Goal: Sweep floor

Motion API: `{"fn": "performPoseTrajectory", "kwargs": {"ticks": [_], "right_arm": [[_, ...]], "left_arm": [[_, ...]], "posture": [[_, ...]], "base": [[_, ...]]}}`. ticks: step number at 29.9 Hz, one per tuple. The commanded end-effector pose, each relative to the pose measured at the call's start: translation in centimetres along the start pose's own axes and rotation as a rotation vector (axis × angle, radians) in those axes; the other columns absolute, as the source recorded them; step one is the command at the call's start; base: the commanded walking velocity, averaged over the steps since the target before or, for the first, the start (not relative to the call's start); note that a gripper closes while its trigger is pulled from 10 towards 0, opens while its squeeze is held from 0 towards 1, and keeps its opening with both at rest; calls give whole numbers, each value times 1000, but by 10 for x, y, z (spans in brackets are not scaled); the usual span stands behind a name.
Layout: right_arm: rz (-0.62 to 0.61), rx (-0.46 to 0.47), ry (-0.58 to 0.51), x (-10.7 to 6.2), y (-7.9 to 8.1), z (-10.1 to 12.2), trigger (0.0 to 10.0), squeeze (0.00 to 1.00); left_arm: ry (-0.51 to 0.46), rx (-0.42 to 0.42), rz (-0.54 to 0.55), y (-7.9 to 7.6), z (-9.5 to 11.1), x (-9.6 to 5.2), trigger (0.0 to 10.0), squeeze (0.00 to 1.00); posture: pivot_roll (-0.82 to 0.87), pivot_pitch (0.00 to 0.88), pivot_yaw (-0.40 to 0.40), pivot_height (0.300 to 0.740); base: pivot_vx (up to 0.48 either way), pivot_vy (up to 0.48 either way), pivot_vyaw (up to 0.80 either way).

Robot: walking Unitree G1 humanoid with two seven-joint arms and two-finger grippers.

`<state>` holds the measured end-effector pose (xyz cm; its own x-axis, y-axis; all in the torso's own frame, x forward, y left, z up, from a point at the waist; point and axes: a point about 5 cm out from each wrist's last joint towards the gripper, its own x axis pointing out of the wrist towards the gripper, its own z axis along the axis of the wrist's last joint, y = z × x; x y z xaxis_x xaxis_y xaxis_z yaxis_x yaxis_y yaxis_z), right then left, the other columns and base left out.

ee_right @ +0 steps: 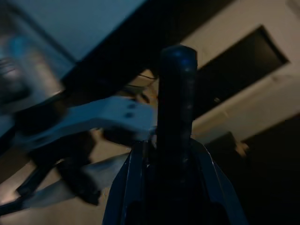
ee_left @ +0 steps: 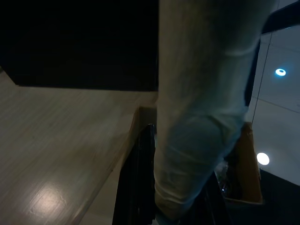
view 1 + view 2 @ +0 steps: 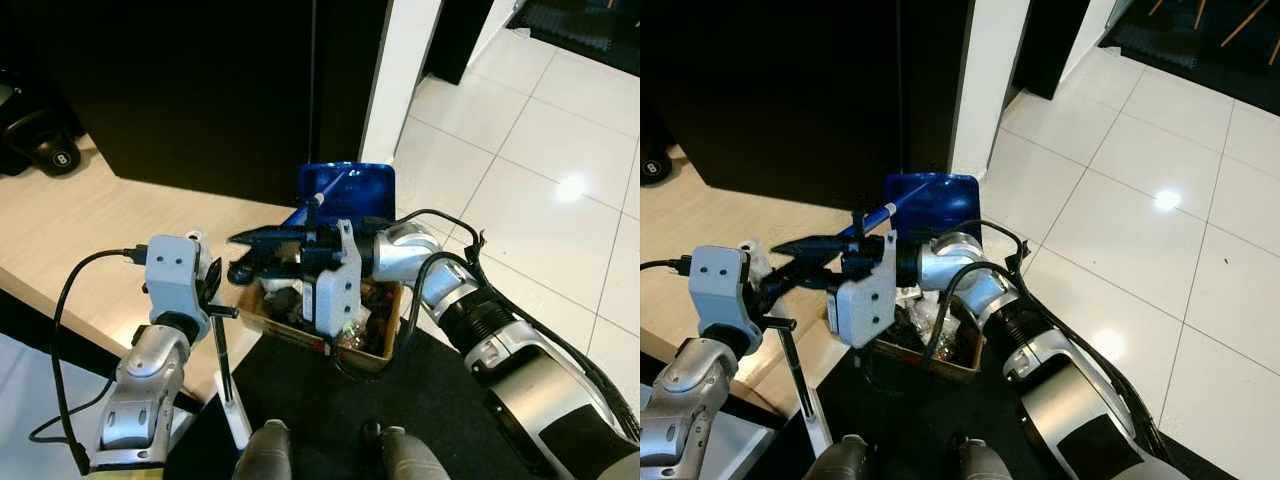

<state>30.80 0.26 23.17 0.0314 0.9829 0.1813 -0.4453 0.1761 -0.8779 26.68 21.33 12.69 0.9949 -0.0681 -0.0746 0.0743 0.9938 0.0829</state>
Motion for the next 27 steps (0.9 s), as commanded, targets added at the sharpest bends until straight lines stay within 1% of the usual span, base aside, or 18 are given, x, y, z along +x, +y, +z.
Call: {"fn": "performPoseTrajectory", "kwargs": {"ticks": [1, 2, 3, 4, 6, 7, 12, 14, 15, 16, 18, 19, 20, 21, 22, 24, 25, 27], "right_arm": [[-138, -9, 3, -1, -31, 3, 10000, 0], [-166, -2, 11, -2, -36, 2, 10000, 0], [-233, 1, 35, -8, -49, 0, 10000, 0], [-233, 1, 35, -8, -49, 0, 10000, 0], [-378, 19, 74, -21, -74, -3, 10000, 0], [-498, 41, 101, -34, -93, -4, 10000, 0], [-632, 62, 125, -51, -109, -3, 10000, 0], [-785, 103, 149, -73, -121, -2, 10000, 0], [-839, 118, 157, -82, -124, -1, 10000, 0], [-839, 118, 157, -82, -124, -1, 10000, 0], [-983, 170, 170, -105, -126, 1, 10000, 0], [-983, 170, 170, -105, -126, 1, 10000, 0], [-1036, 194, 174, -113, -127, 2, 10000, 0], [-1036, 194, 174, -113, -127, 2, 10000, 0], [-1103, 217, 175, -124, -126, 4, 10000, 0], [-1232, 278, 164, -143, -120, 12, 10000, 0], [-1232, 278, 164, -143, -120, 12, 10000, 0], [-1297, 320, 159, -152, -108, 19, 10000, 0]], "left_arm": [[-1, -6, -5, -4, -2, 1, 10000, 0], [-1, -6, -5, -4, -2, 1, 10000, 0], [-1, -6, -8, -4, -2, 1, 10000, 0], [-1, -6, -8, -4, -2, 1, 10000, 0], [-1, -6, -11, -5, -2, 2, 10000, 0], [0, -5, -13, -5, -2, 2, 10000, 0], [2, 1, -17, -4, -2, 3, 10000, 0], [5, 9, -27, -3, -2, 4, 10000, 0], [6, 12, -30, -3, -1, 5, 10000, 0], [6, 12, -30, -3, -1, 5, 10000, 0], [9, 21, -39, -2, -1, 8, 10000, 0], [9, 21, -39, -2, -1, 8, 10000, 0], [12, 27, -43, -1, -1, 10, 10000, 0], [12, 27, -43, -1, -1, 10, 10000, 0], [15, 32, -46, -1, -1, 11, 10000, 0], [30, 46, -54, 1, -2, 16, 10000, 0], [30, 46, -54, 1, -2, 16, 10000, 0], [61, 47, -51, 2, -6, 21, 10000, 0]], "posture": [[226, 158, -67, 740], [226, 158, -67, 740], [225, 159, -66, 740], [225, 159, -66, 740], [223, 157, -63, 740], [223, 156, -57, 740], [223, 153, -49, 740], [222, 146, -30, 740], [220, 144, -25, 740], [220, 144, -25, 740], [211, 137, -4, 740], [211, 137, -4, 740], [210, 136, -1, 740], [210, 136, -1, 740], [204, 134, 8, 740], [177, 126, 34, 740], [177, 126, 34, 740], [154, 122, 48, 740]], "base": [[0, 0, 0], [0, 0, 0], [0, 0, 0], [0, 0, 0], [0, 0, 0], [0, 0, 0], [0, 0, 0], [0, 0, 0], [0, 0, 0], [0, 0, 0], [0, 0, 0], [0, 0, 0], [0, 0, 0], [0, 0, 0], [0, 0, 0], [0, 0, 0], [0, 0, 0], [0, 0, 0]]}}
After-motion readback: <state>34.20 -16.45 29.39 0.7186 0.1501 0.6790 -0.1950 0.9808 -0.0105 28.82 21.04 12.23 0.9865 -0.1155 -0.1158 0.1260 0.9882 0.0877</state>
